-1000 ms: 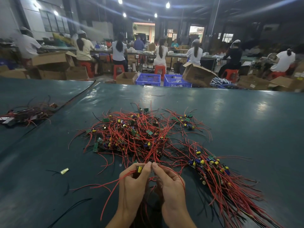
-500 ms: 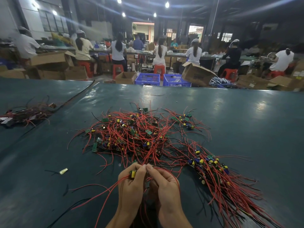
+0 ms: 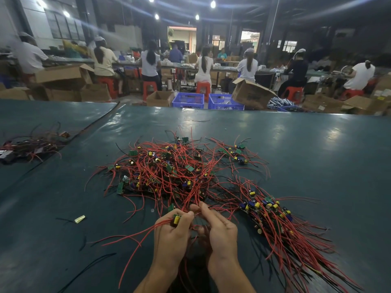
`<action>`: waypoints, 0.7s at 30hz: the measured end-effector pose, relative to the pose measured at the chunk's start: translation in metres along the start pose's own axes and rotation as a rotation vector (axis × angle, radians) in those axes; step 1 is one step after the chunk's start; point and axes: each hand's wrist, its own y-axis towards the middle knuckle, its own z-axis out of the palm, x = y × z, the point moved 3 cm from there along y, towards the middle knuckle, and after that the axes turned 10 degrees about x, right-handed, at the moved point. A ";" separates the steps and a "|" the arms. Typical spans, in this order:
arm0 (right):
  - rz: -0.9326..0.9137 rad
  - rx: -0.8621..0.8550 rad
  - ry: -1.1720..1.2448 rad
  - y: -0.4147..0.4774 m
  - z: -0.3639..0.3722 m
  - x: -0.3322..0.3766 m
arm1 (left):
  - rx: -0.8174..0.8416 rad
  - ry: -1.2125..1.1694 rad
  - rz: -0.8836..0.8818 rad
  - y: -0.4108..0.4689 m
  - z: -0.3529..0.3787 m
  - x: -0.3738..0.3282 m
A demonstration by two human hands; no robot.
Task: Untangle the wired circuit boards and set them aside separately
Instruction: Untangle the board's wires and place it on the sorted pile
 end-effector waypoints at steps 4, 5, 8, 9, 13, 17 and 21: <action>-0.082 -0.103 -0.142 0.005 -0.012 0.003 | 0.003 0.020 -0.012 0.001 0.001 0.001; -0.098 -0.121 -0.136 0.007 -0.014 0.005 | -0.001 0.016 -0.013 0.001 0.001 0.001; -0.107 -0.172 -0.039 0.011 -0.021 0.008 | 0.012 0.041 -0.007 -0.001 0.002 0.001; -0.094 -0.188 0.019 0.012 -0.023 0.008 | 0.020 0.049 -0.006 -0.002 0.002 0.001; 0.047 -0.130 0.321 0.016 -0.024 0.004 | 0.009 0.058 0.004 -0.004 0.001 -0.001; -0.087 -0.136 0.094 0.020 -0.030 0.009 | -0.012 0.046 0.013 -0.002 -0.003 -0.004; -0.314 -0.149 -0.204 0.017 -0.031 0.017 | 0.009 0.042 0.020 -0.002 -0.003 -0.006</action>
